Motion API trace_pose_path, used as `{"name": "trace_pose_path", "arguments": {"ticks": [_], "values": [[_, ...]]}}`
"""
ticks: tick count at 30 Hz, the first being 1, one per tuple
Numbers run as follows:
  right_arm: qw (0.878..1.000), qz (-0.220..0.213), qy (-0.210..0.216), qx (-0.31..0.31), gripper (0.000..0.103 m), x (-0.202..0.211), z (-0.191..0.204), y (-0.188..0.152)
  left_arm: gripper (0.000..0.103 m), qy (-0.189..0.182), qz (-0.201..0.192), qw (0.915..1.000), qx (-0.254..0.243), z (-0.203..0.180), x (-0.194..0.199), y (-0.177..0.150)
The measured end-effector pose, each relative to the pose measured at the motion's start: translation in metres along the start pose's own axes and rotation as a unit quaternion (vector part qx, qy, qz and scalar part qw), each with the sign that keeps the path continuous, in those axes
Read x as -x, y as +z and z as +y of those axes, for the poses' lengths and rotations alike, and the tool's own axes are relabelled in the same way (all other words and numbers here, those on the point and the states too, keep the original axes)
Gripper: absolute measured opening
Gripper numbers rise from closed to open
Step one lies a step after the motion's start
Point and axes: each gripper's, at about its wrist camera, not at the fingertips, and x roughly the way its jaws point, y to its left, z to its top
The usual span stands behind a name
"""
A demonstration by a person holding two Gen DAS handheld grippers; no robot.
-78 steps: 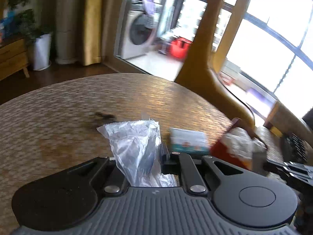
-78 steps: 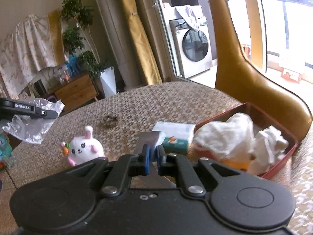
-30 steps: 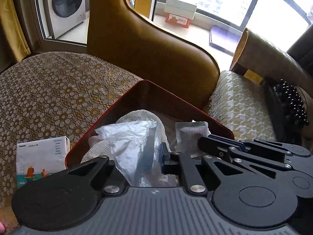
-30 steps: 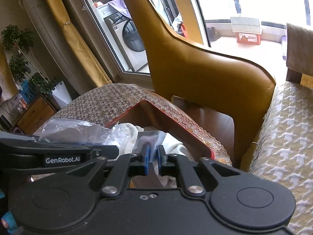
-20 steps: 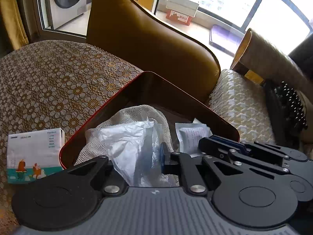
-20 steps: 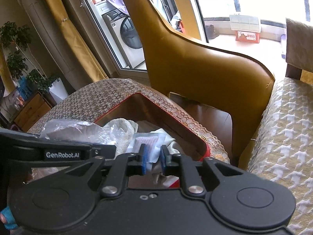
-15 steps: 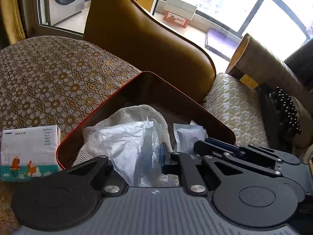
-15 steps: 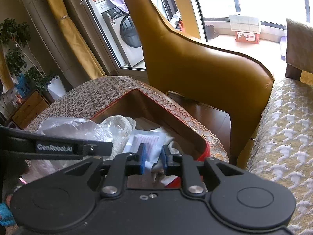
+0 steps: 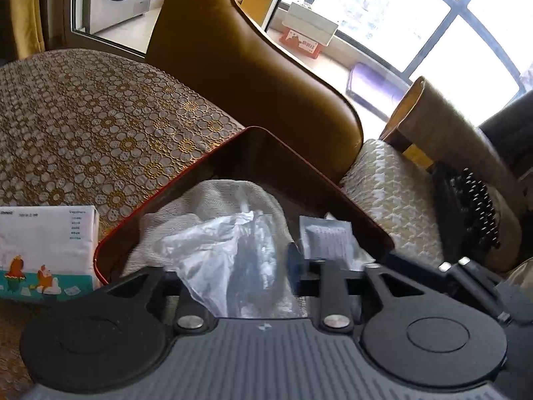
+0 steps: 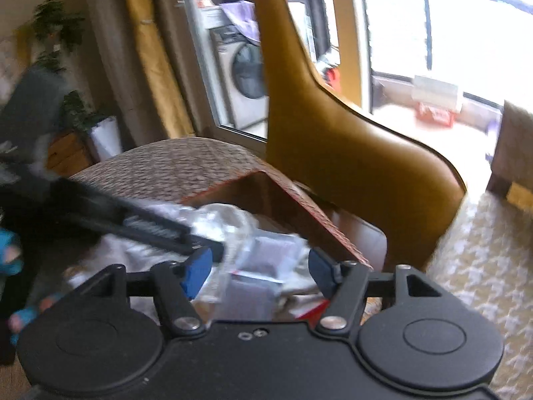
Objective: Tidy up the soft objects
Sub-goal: 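Open both grippers to release the bag and sachet into the box, then withdraw both grippers from the tin box back over the table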
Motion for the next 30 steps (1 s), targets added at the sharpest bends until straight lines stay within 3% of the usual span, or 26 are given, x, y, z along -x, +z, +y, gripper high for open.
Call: {"name": "trace_pose_path", "arguments": {"ticks": [2,10,18,30], "values": [[1.0,0.013,0.021,0.005,0.072,-0.003,0.005,-0.001,0.085,-0.004,-0.011,0.9999,0.006,0.0,0.004,0.0],[1.0,0.023,0.013,0.003,0.072,-0.014,0.016,-0.002,0.085,-0.003,-0.028,0.9995,0.012,0.0,0.028,0.001],[0.998,0.051,-0.039,0.028,0.073,-0.035,0.024,-0.006,0.085,0.004,-0.067,0.9978,0.0,0.01,0.083,-0.002],[0.998,0.022,-0.042,0.029,0.073,0.019,0.034,-0.001,0.085,0.062,-0.128,0.989,-0.041,0.028,0.17,-0.041]]}}
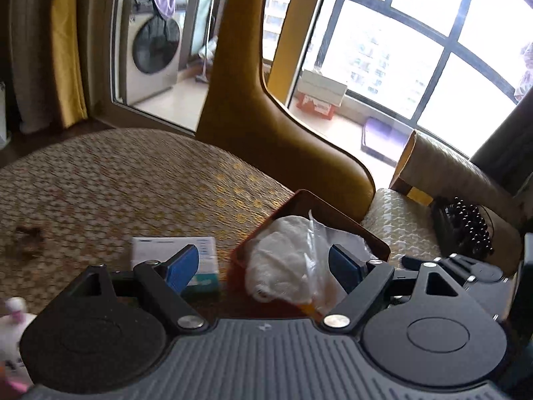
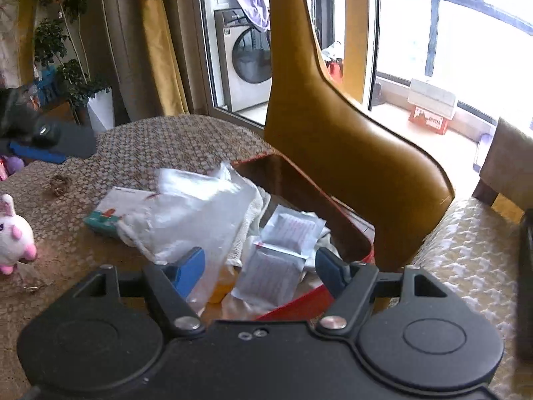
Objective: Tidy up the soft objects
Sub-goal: 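Withdraw both grippers from the tin box back over the table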
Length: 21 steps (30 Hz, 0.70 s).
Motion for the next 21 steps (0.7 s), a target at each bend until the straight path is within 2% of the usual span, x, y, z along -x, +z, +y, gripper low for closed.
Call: {"name": "trace_pose_path", "arguments": {"ticks": [6,10,17,21], "values": [[1.0,-0.025,-0.011,0.001,0.073,0.037,0.0,0.007,0.085,0.016,-0.031,0.9994,-0.001,0.02,0.053,-0.011],[0.999,-0.039,-0.001,0.005,0.074,0.063,0.006,0.008,0.085,0.03,-0.041,0.9987,0.001,0.033,0.08,-0.018],[0.997,-0.05,0.047,0.015,0.078,0.096,0.039,0.006,0.085,0.043,-0.058,0.9974,0.005,0.061,0.122,-0.035],[0.995,-0.051,0.079,0.03,0.081,0.104,0.068,0.005,0.085,0.066,-0.064,0.9958,0.002,0.078,0.139,-0.044]]}}
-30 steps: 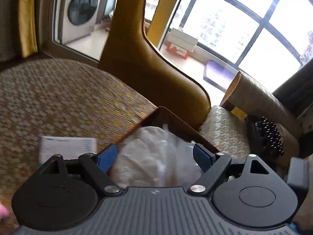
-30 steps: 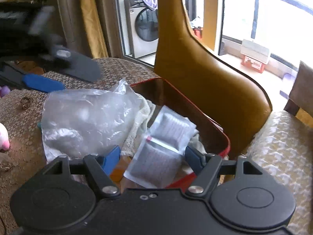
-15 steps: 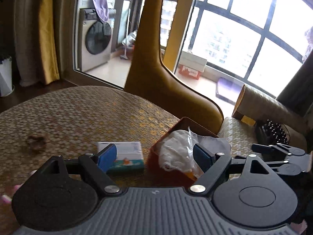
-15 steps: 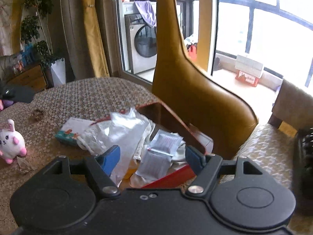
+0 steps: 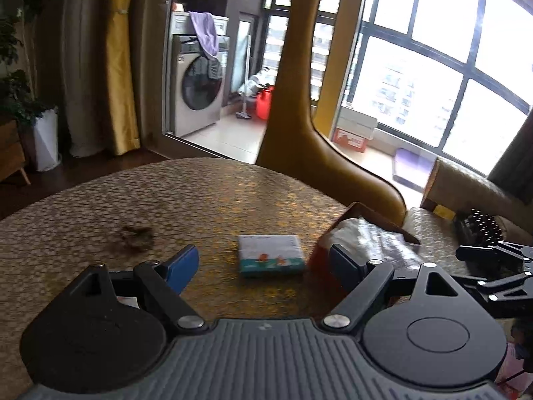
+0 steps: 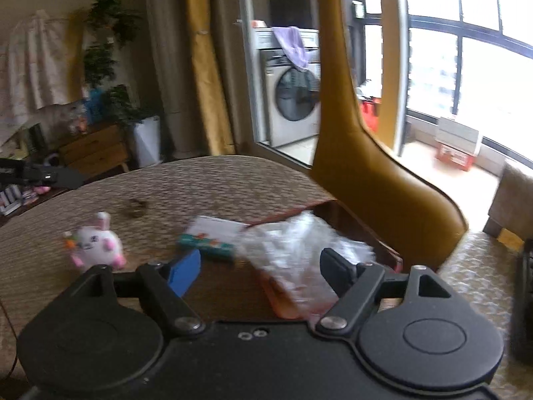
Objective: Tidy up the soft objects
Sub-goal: 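Withdraw both grippers from the tin box back over the table, then move the left gripper to the brown scrunchie while the right approaches the small red-labelled sachet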
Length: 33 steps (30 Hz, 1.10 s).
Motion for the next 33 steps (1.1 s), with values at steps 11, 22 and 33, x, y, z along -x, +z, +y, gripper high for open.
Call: {"name": "trace_pose_path", "arguments": {"ticks": [11,22,33], "values": [[0.995,0.029,0.092,0.032,0.09,-0.035,0.082,-0.007,0.088,0.041,0.007,0.999,0.015,0.072,0.01,-0.001],[0.988,0.063,0.127,0.06,0.092,-0.082,0.128,-0.02,0.103,0.07,0.038,0.9952,0.057,0.141,-0.032,0.013],[0.977,0.086,0.152,0.125,0.092,-0.127,0.164,-0.03,0.103,0.07,0.11,0.9892,0.066,0.187,-0.122,0.039]]}}
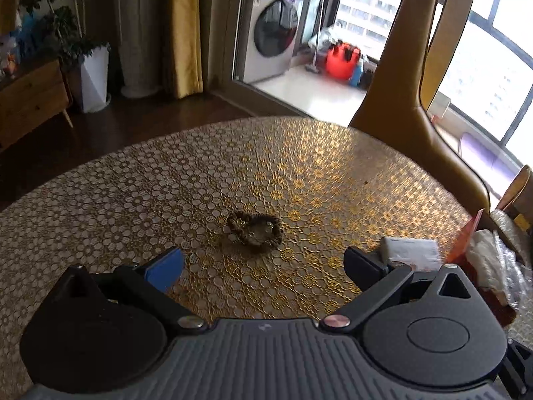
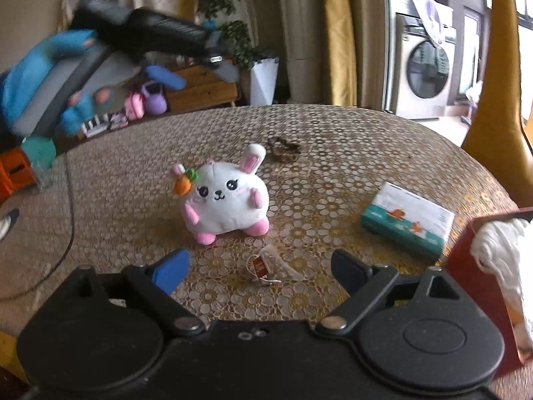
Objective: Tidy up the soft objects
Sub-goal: 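Move the left gripper to the brown scrunchie while the right approaches the small red-labelled sachet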
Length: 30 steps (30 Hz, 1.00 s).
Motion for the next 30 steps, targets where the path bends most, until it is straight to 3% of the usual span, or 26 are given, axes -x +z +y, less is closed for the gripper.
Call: {"name": "trace_pose_path", "arguments": {"ticks": [16,19,30], "values": [[0.997,0.041,0.039,0.05,0.084,-0.063,-0.006,0.003,0.103,0.027,0.108,0.9923,-0.053,-0.014,-0.133,0.024],[0.996,0.048,0.039,0.061,0.082,-0.07,-0.007,0.002,0.103,0.044,0.112,0.9902,-0.071,-0.017,-0.15,0.028],[0.995,0.063,0.035,0.069,0.072,-0.09,-0.01,-0.001,0.103,0.032,0.147,0.9881,-0.034,-0.006,-0.198,0.035]]}}
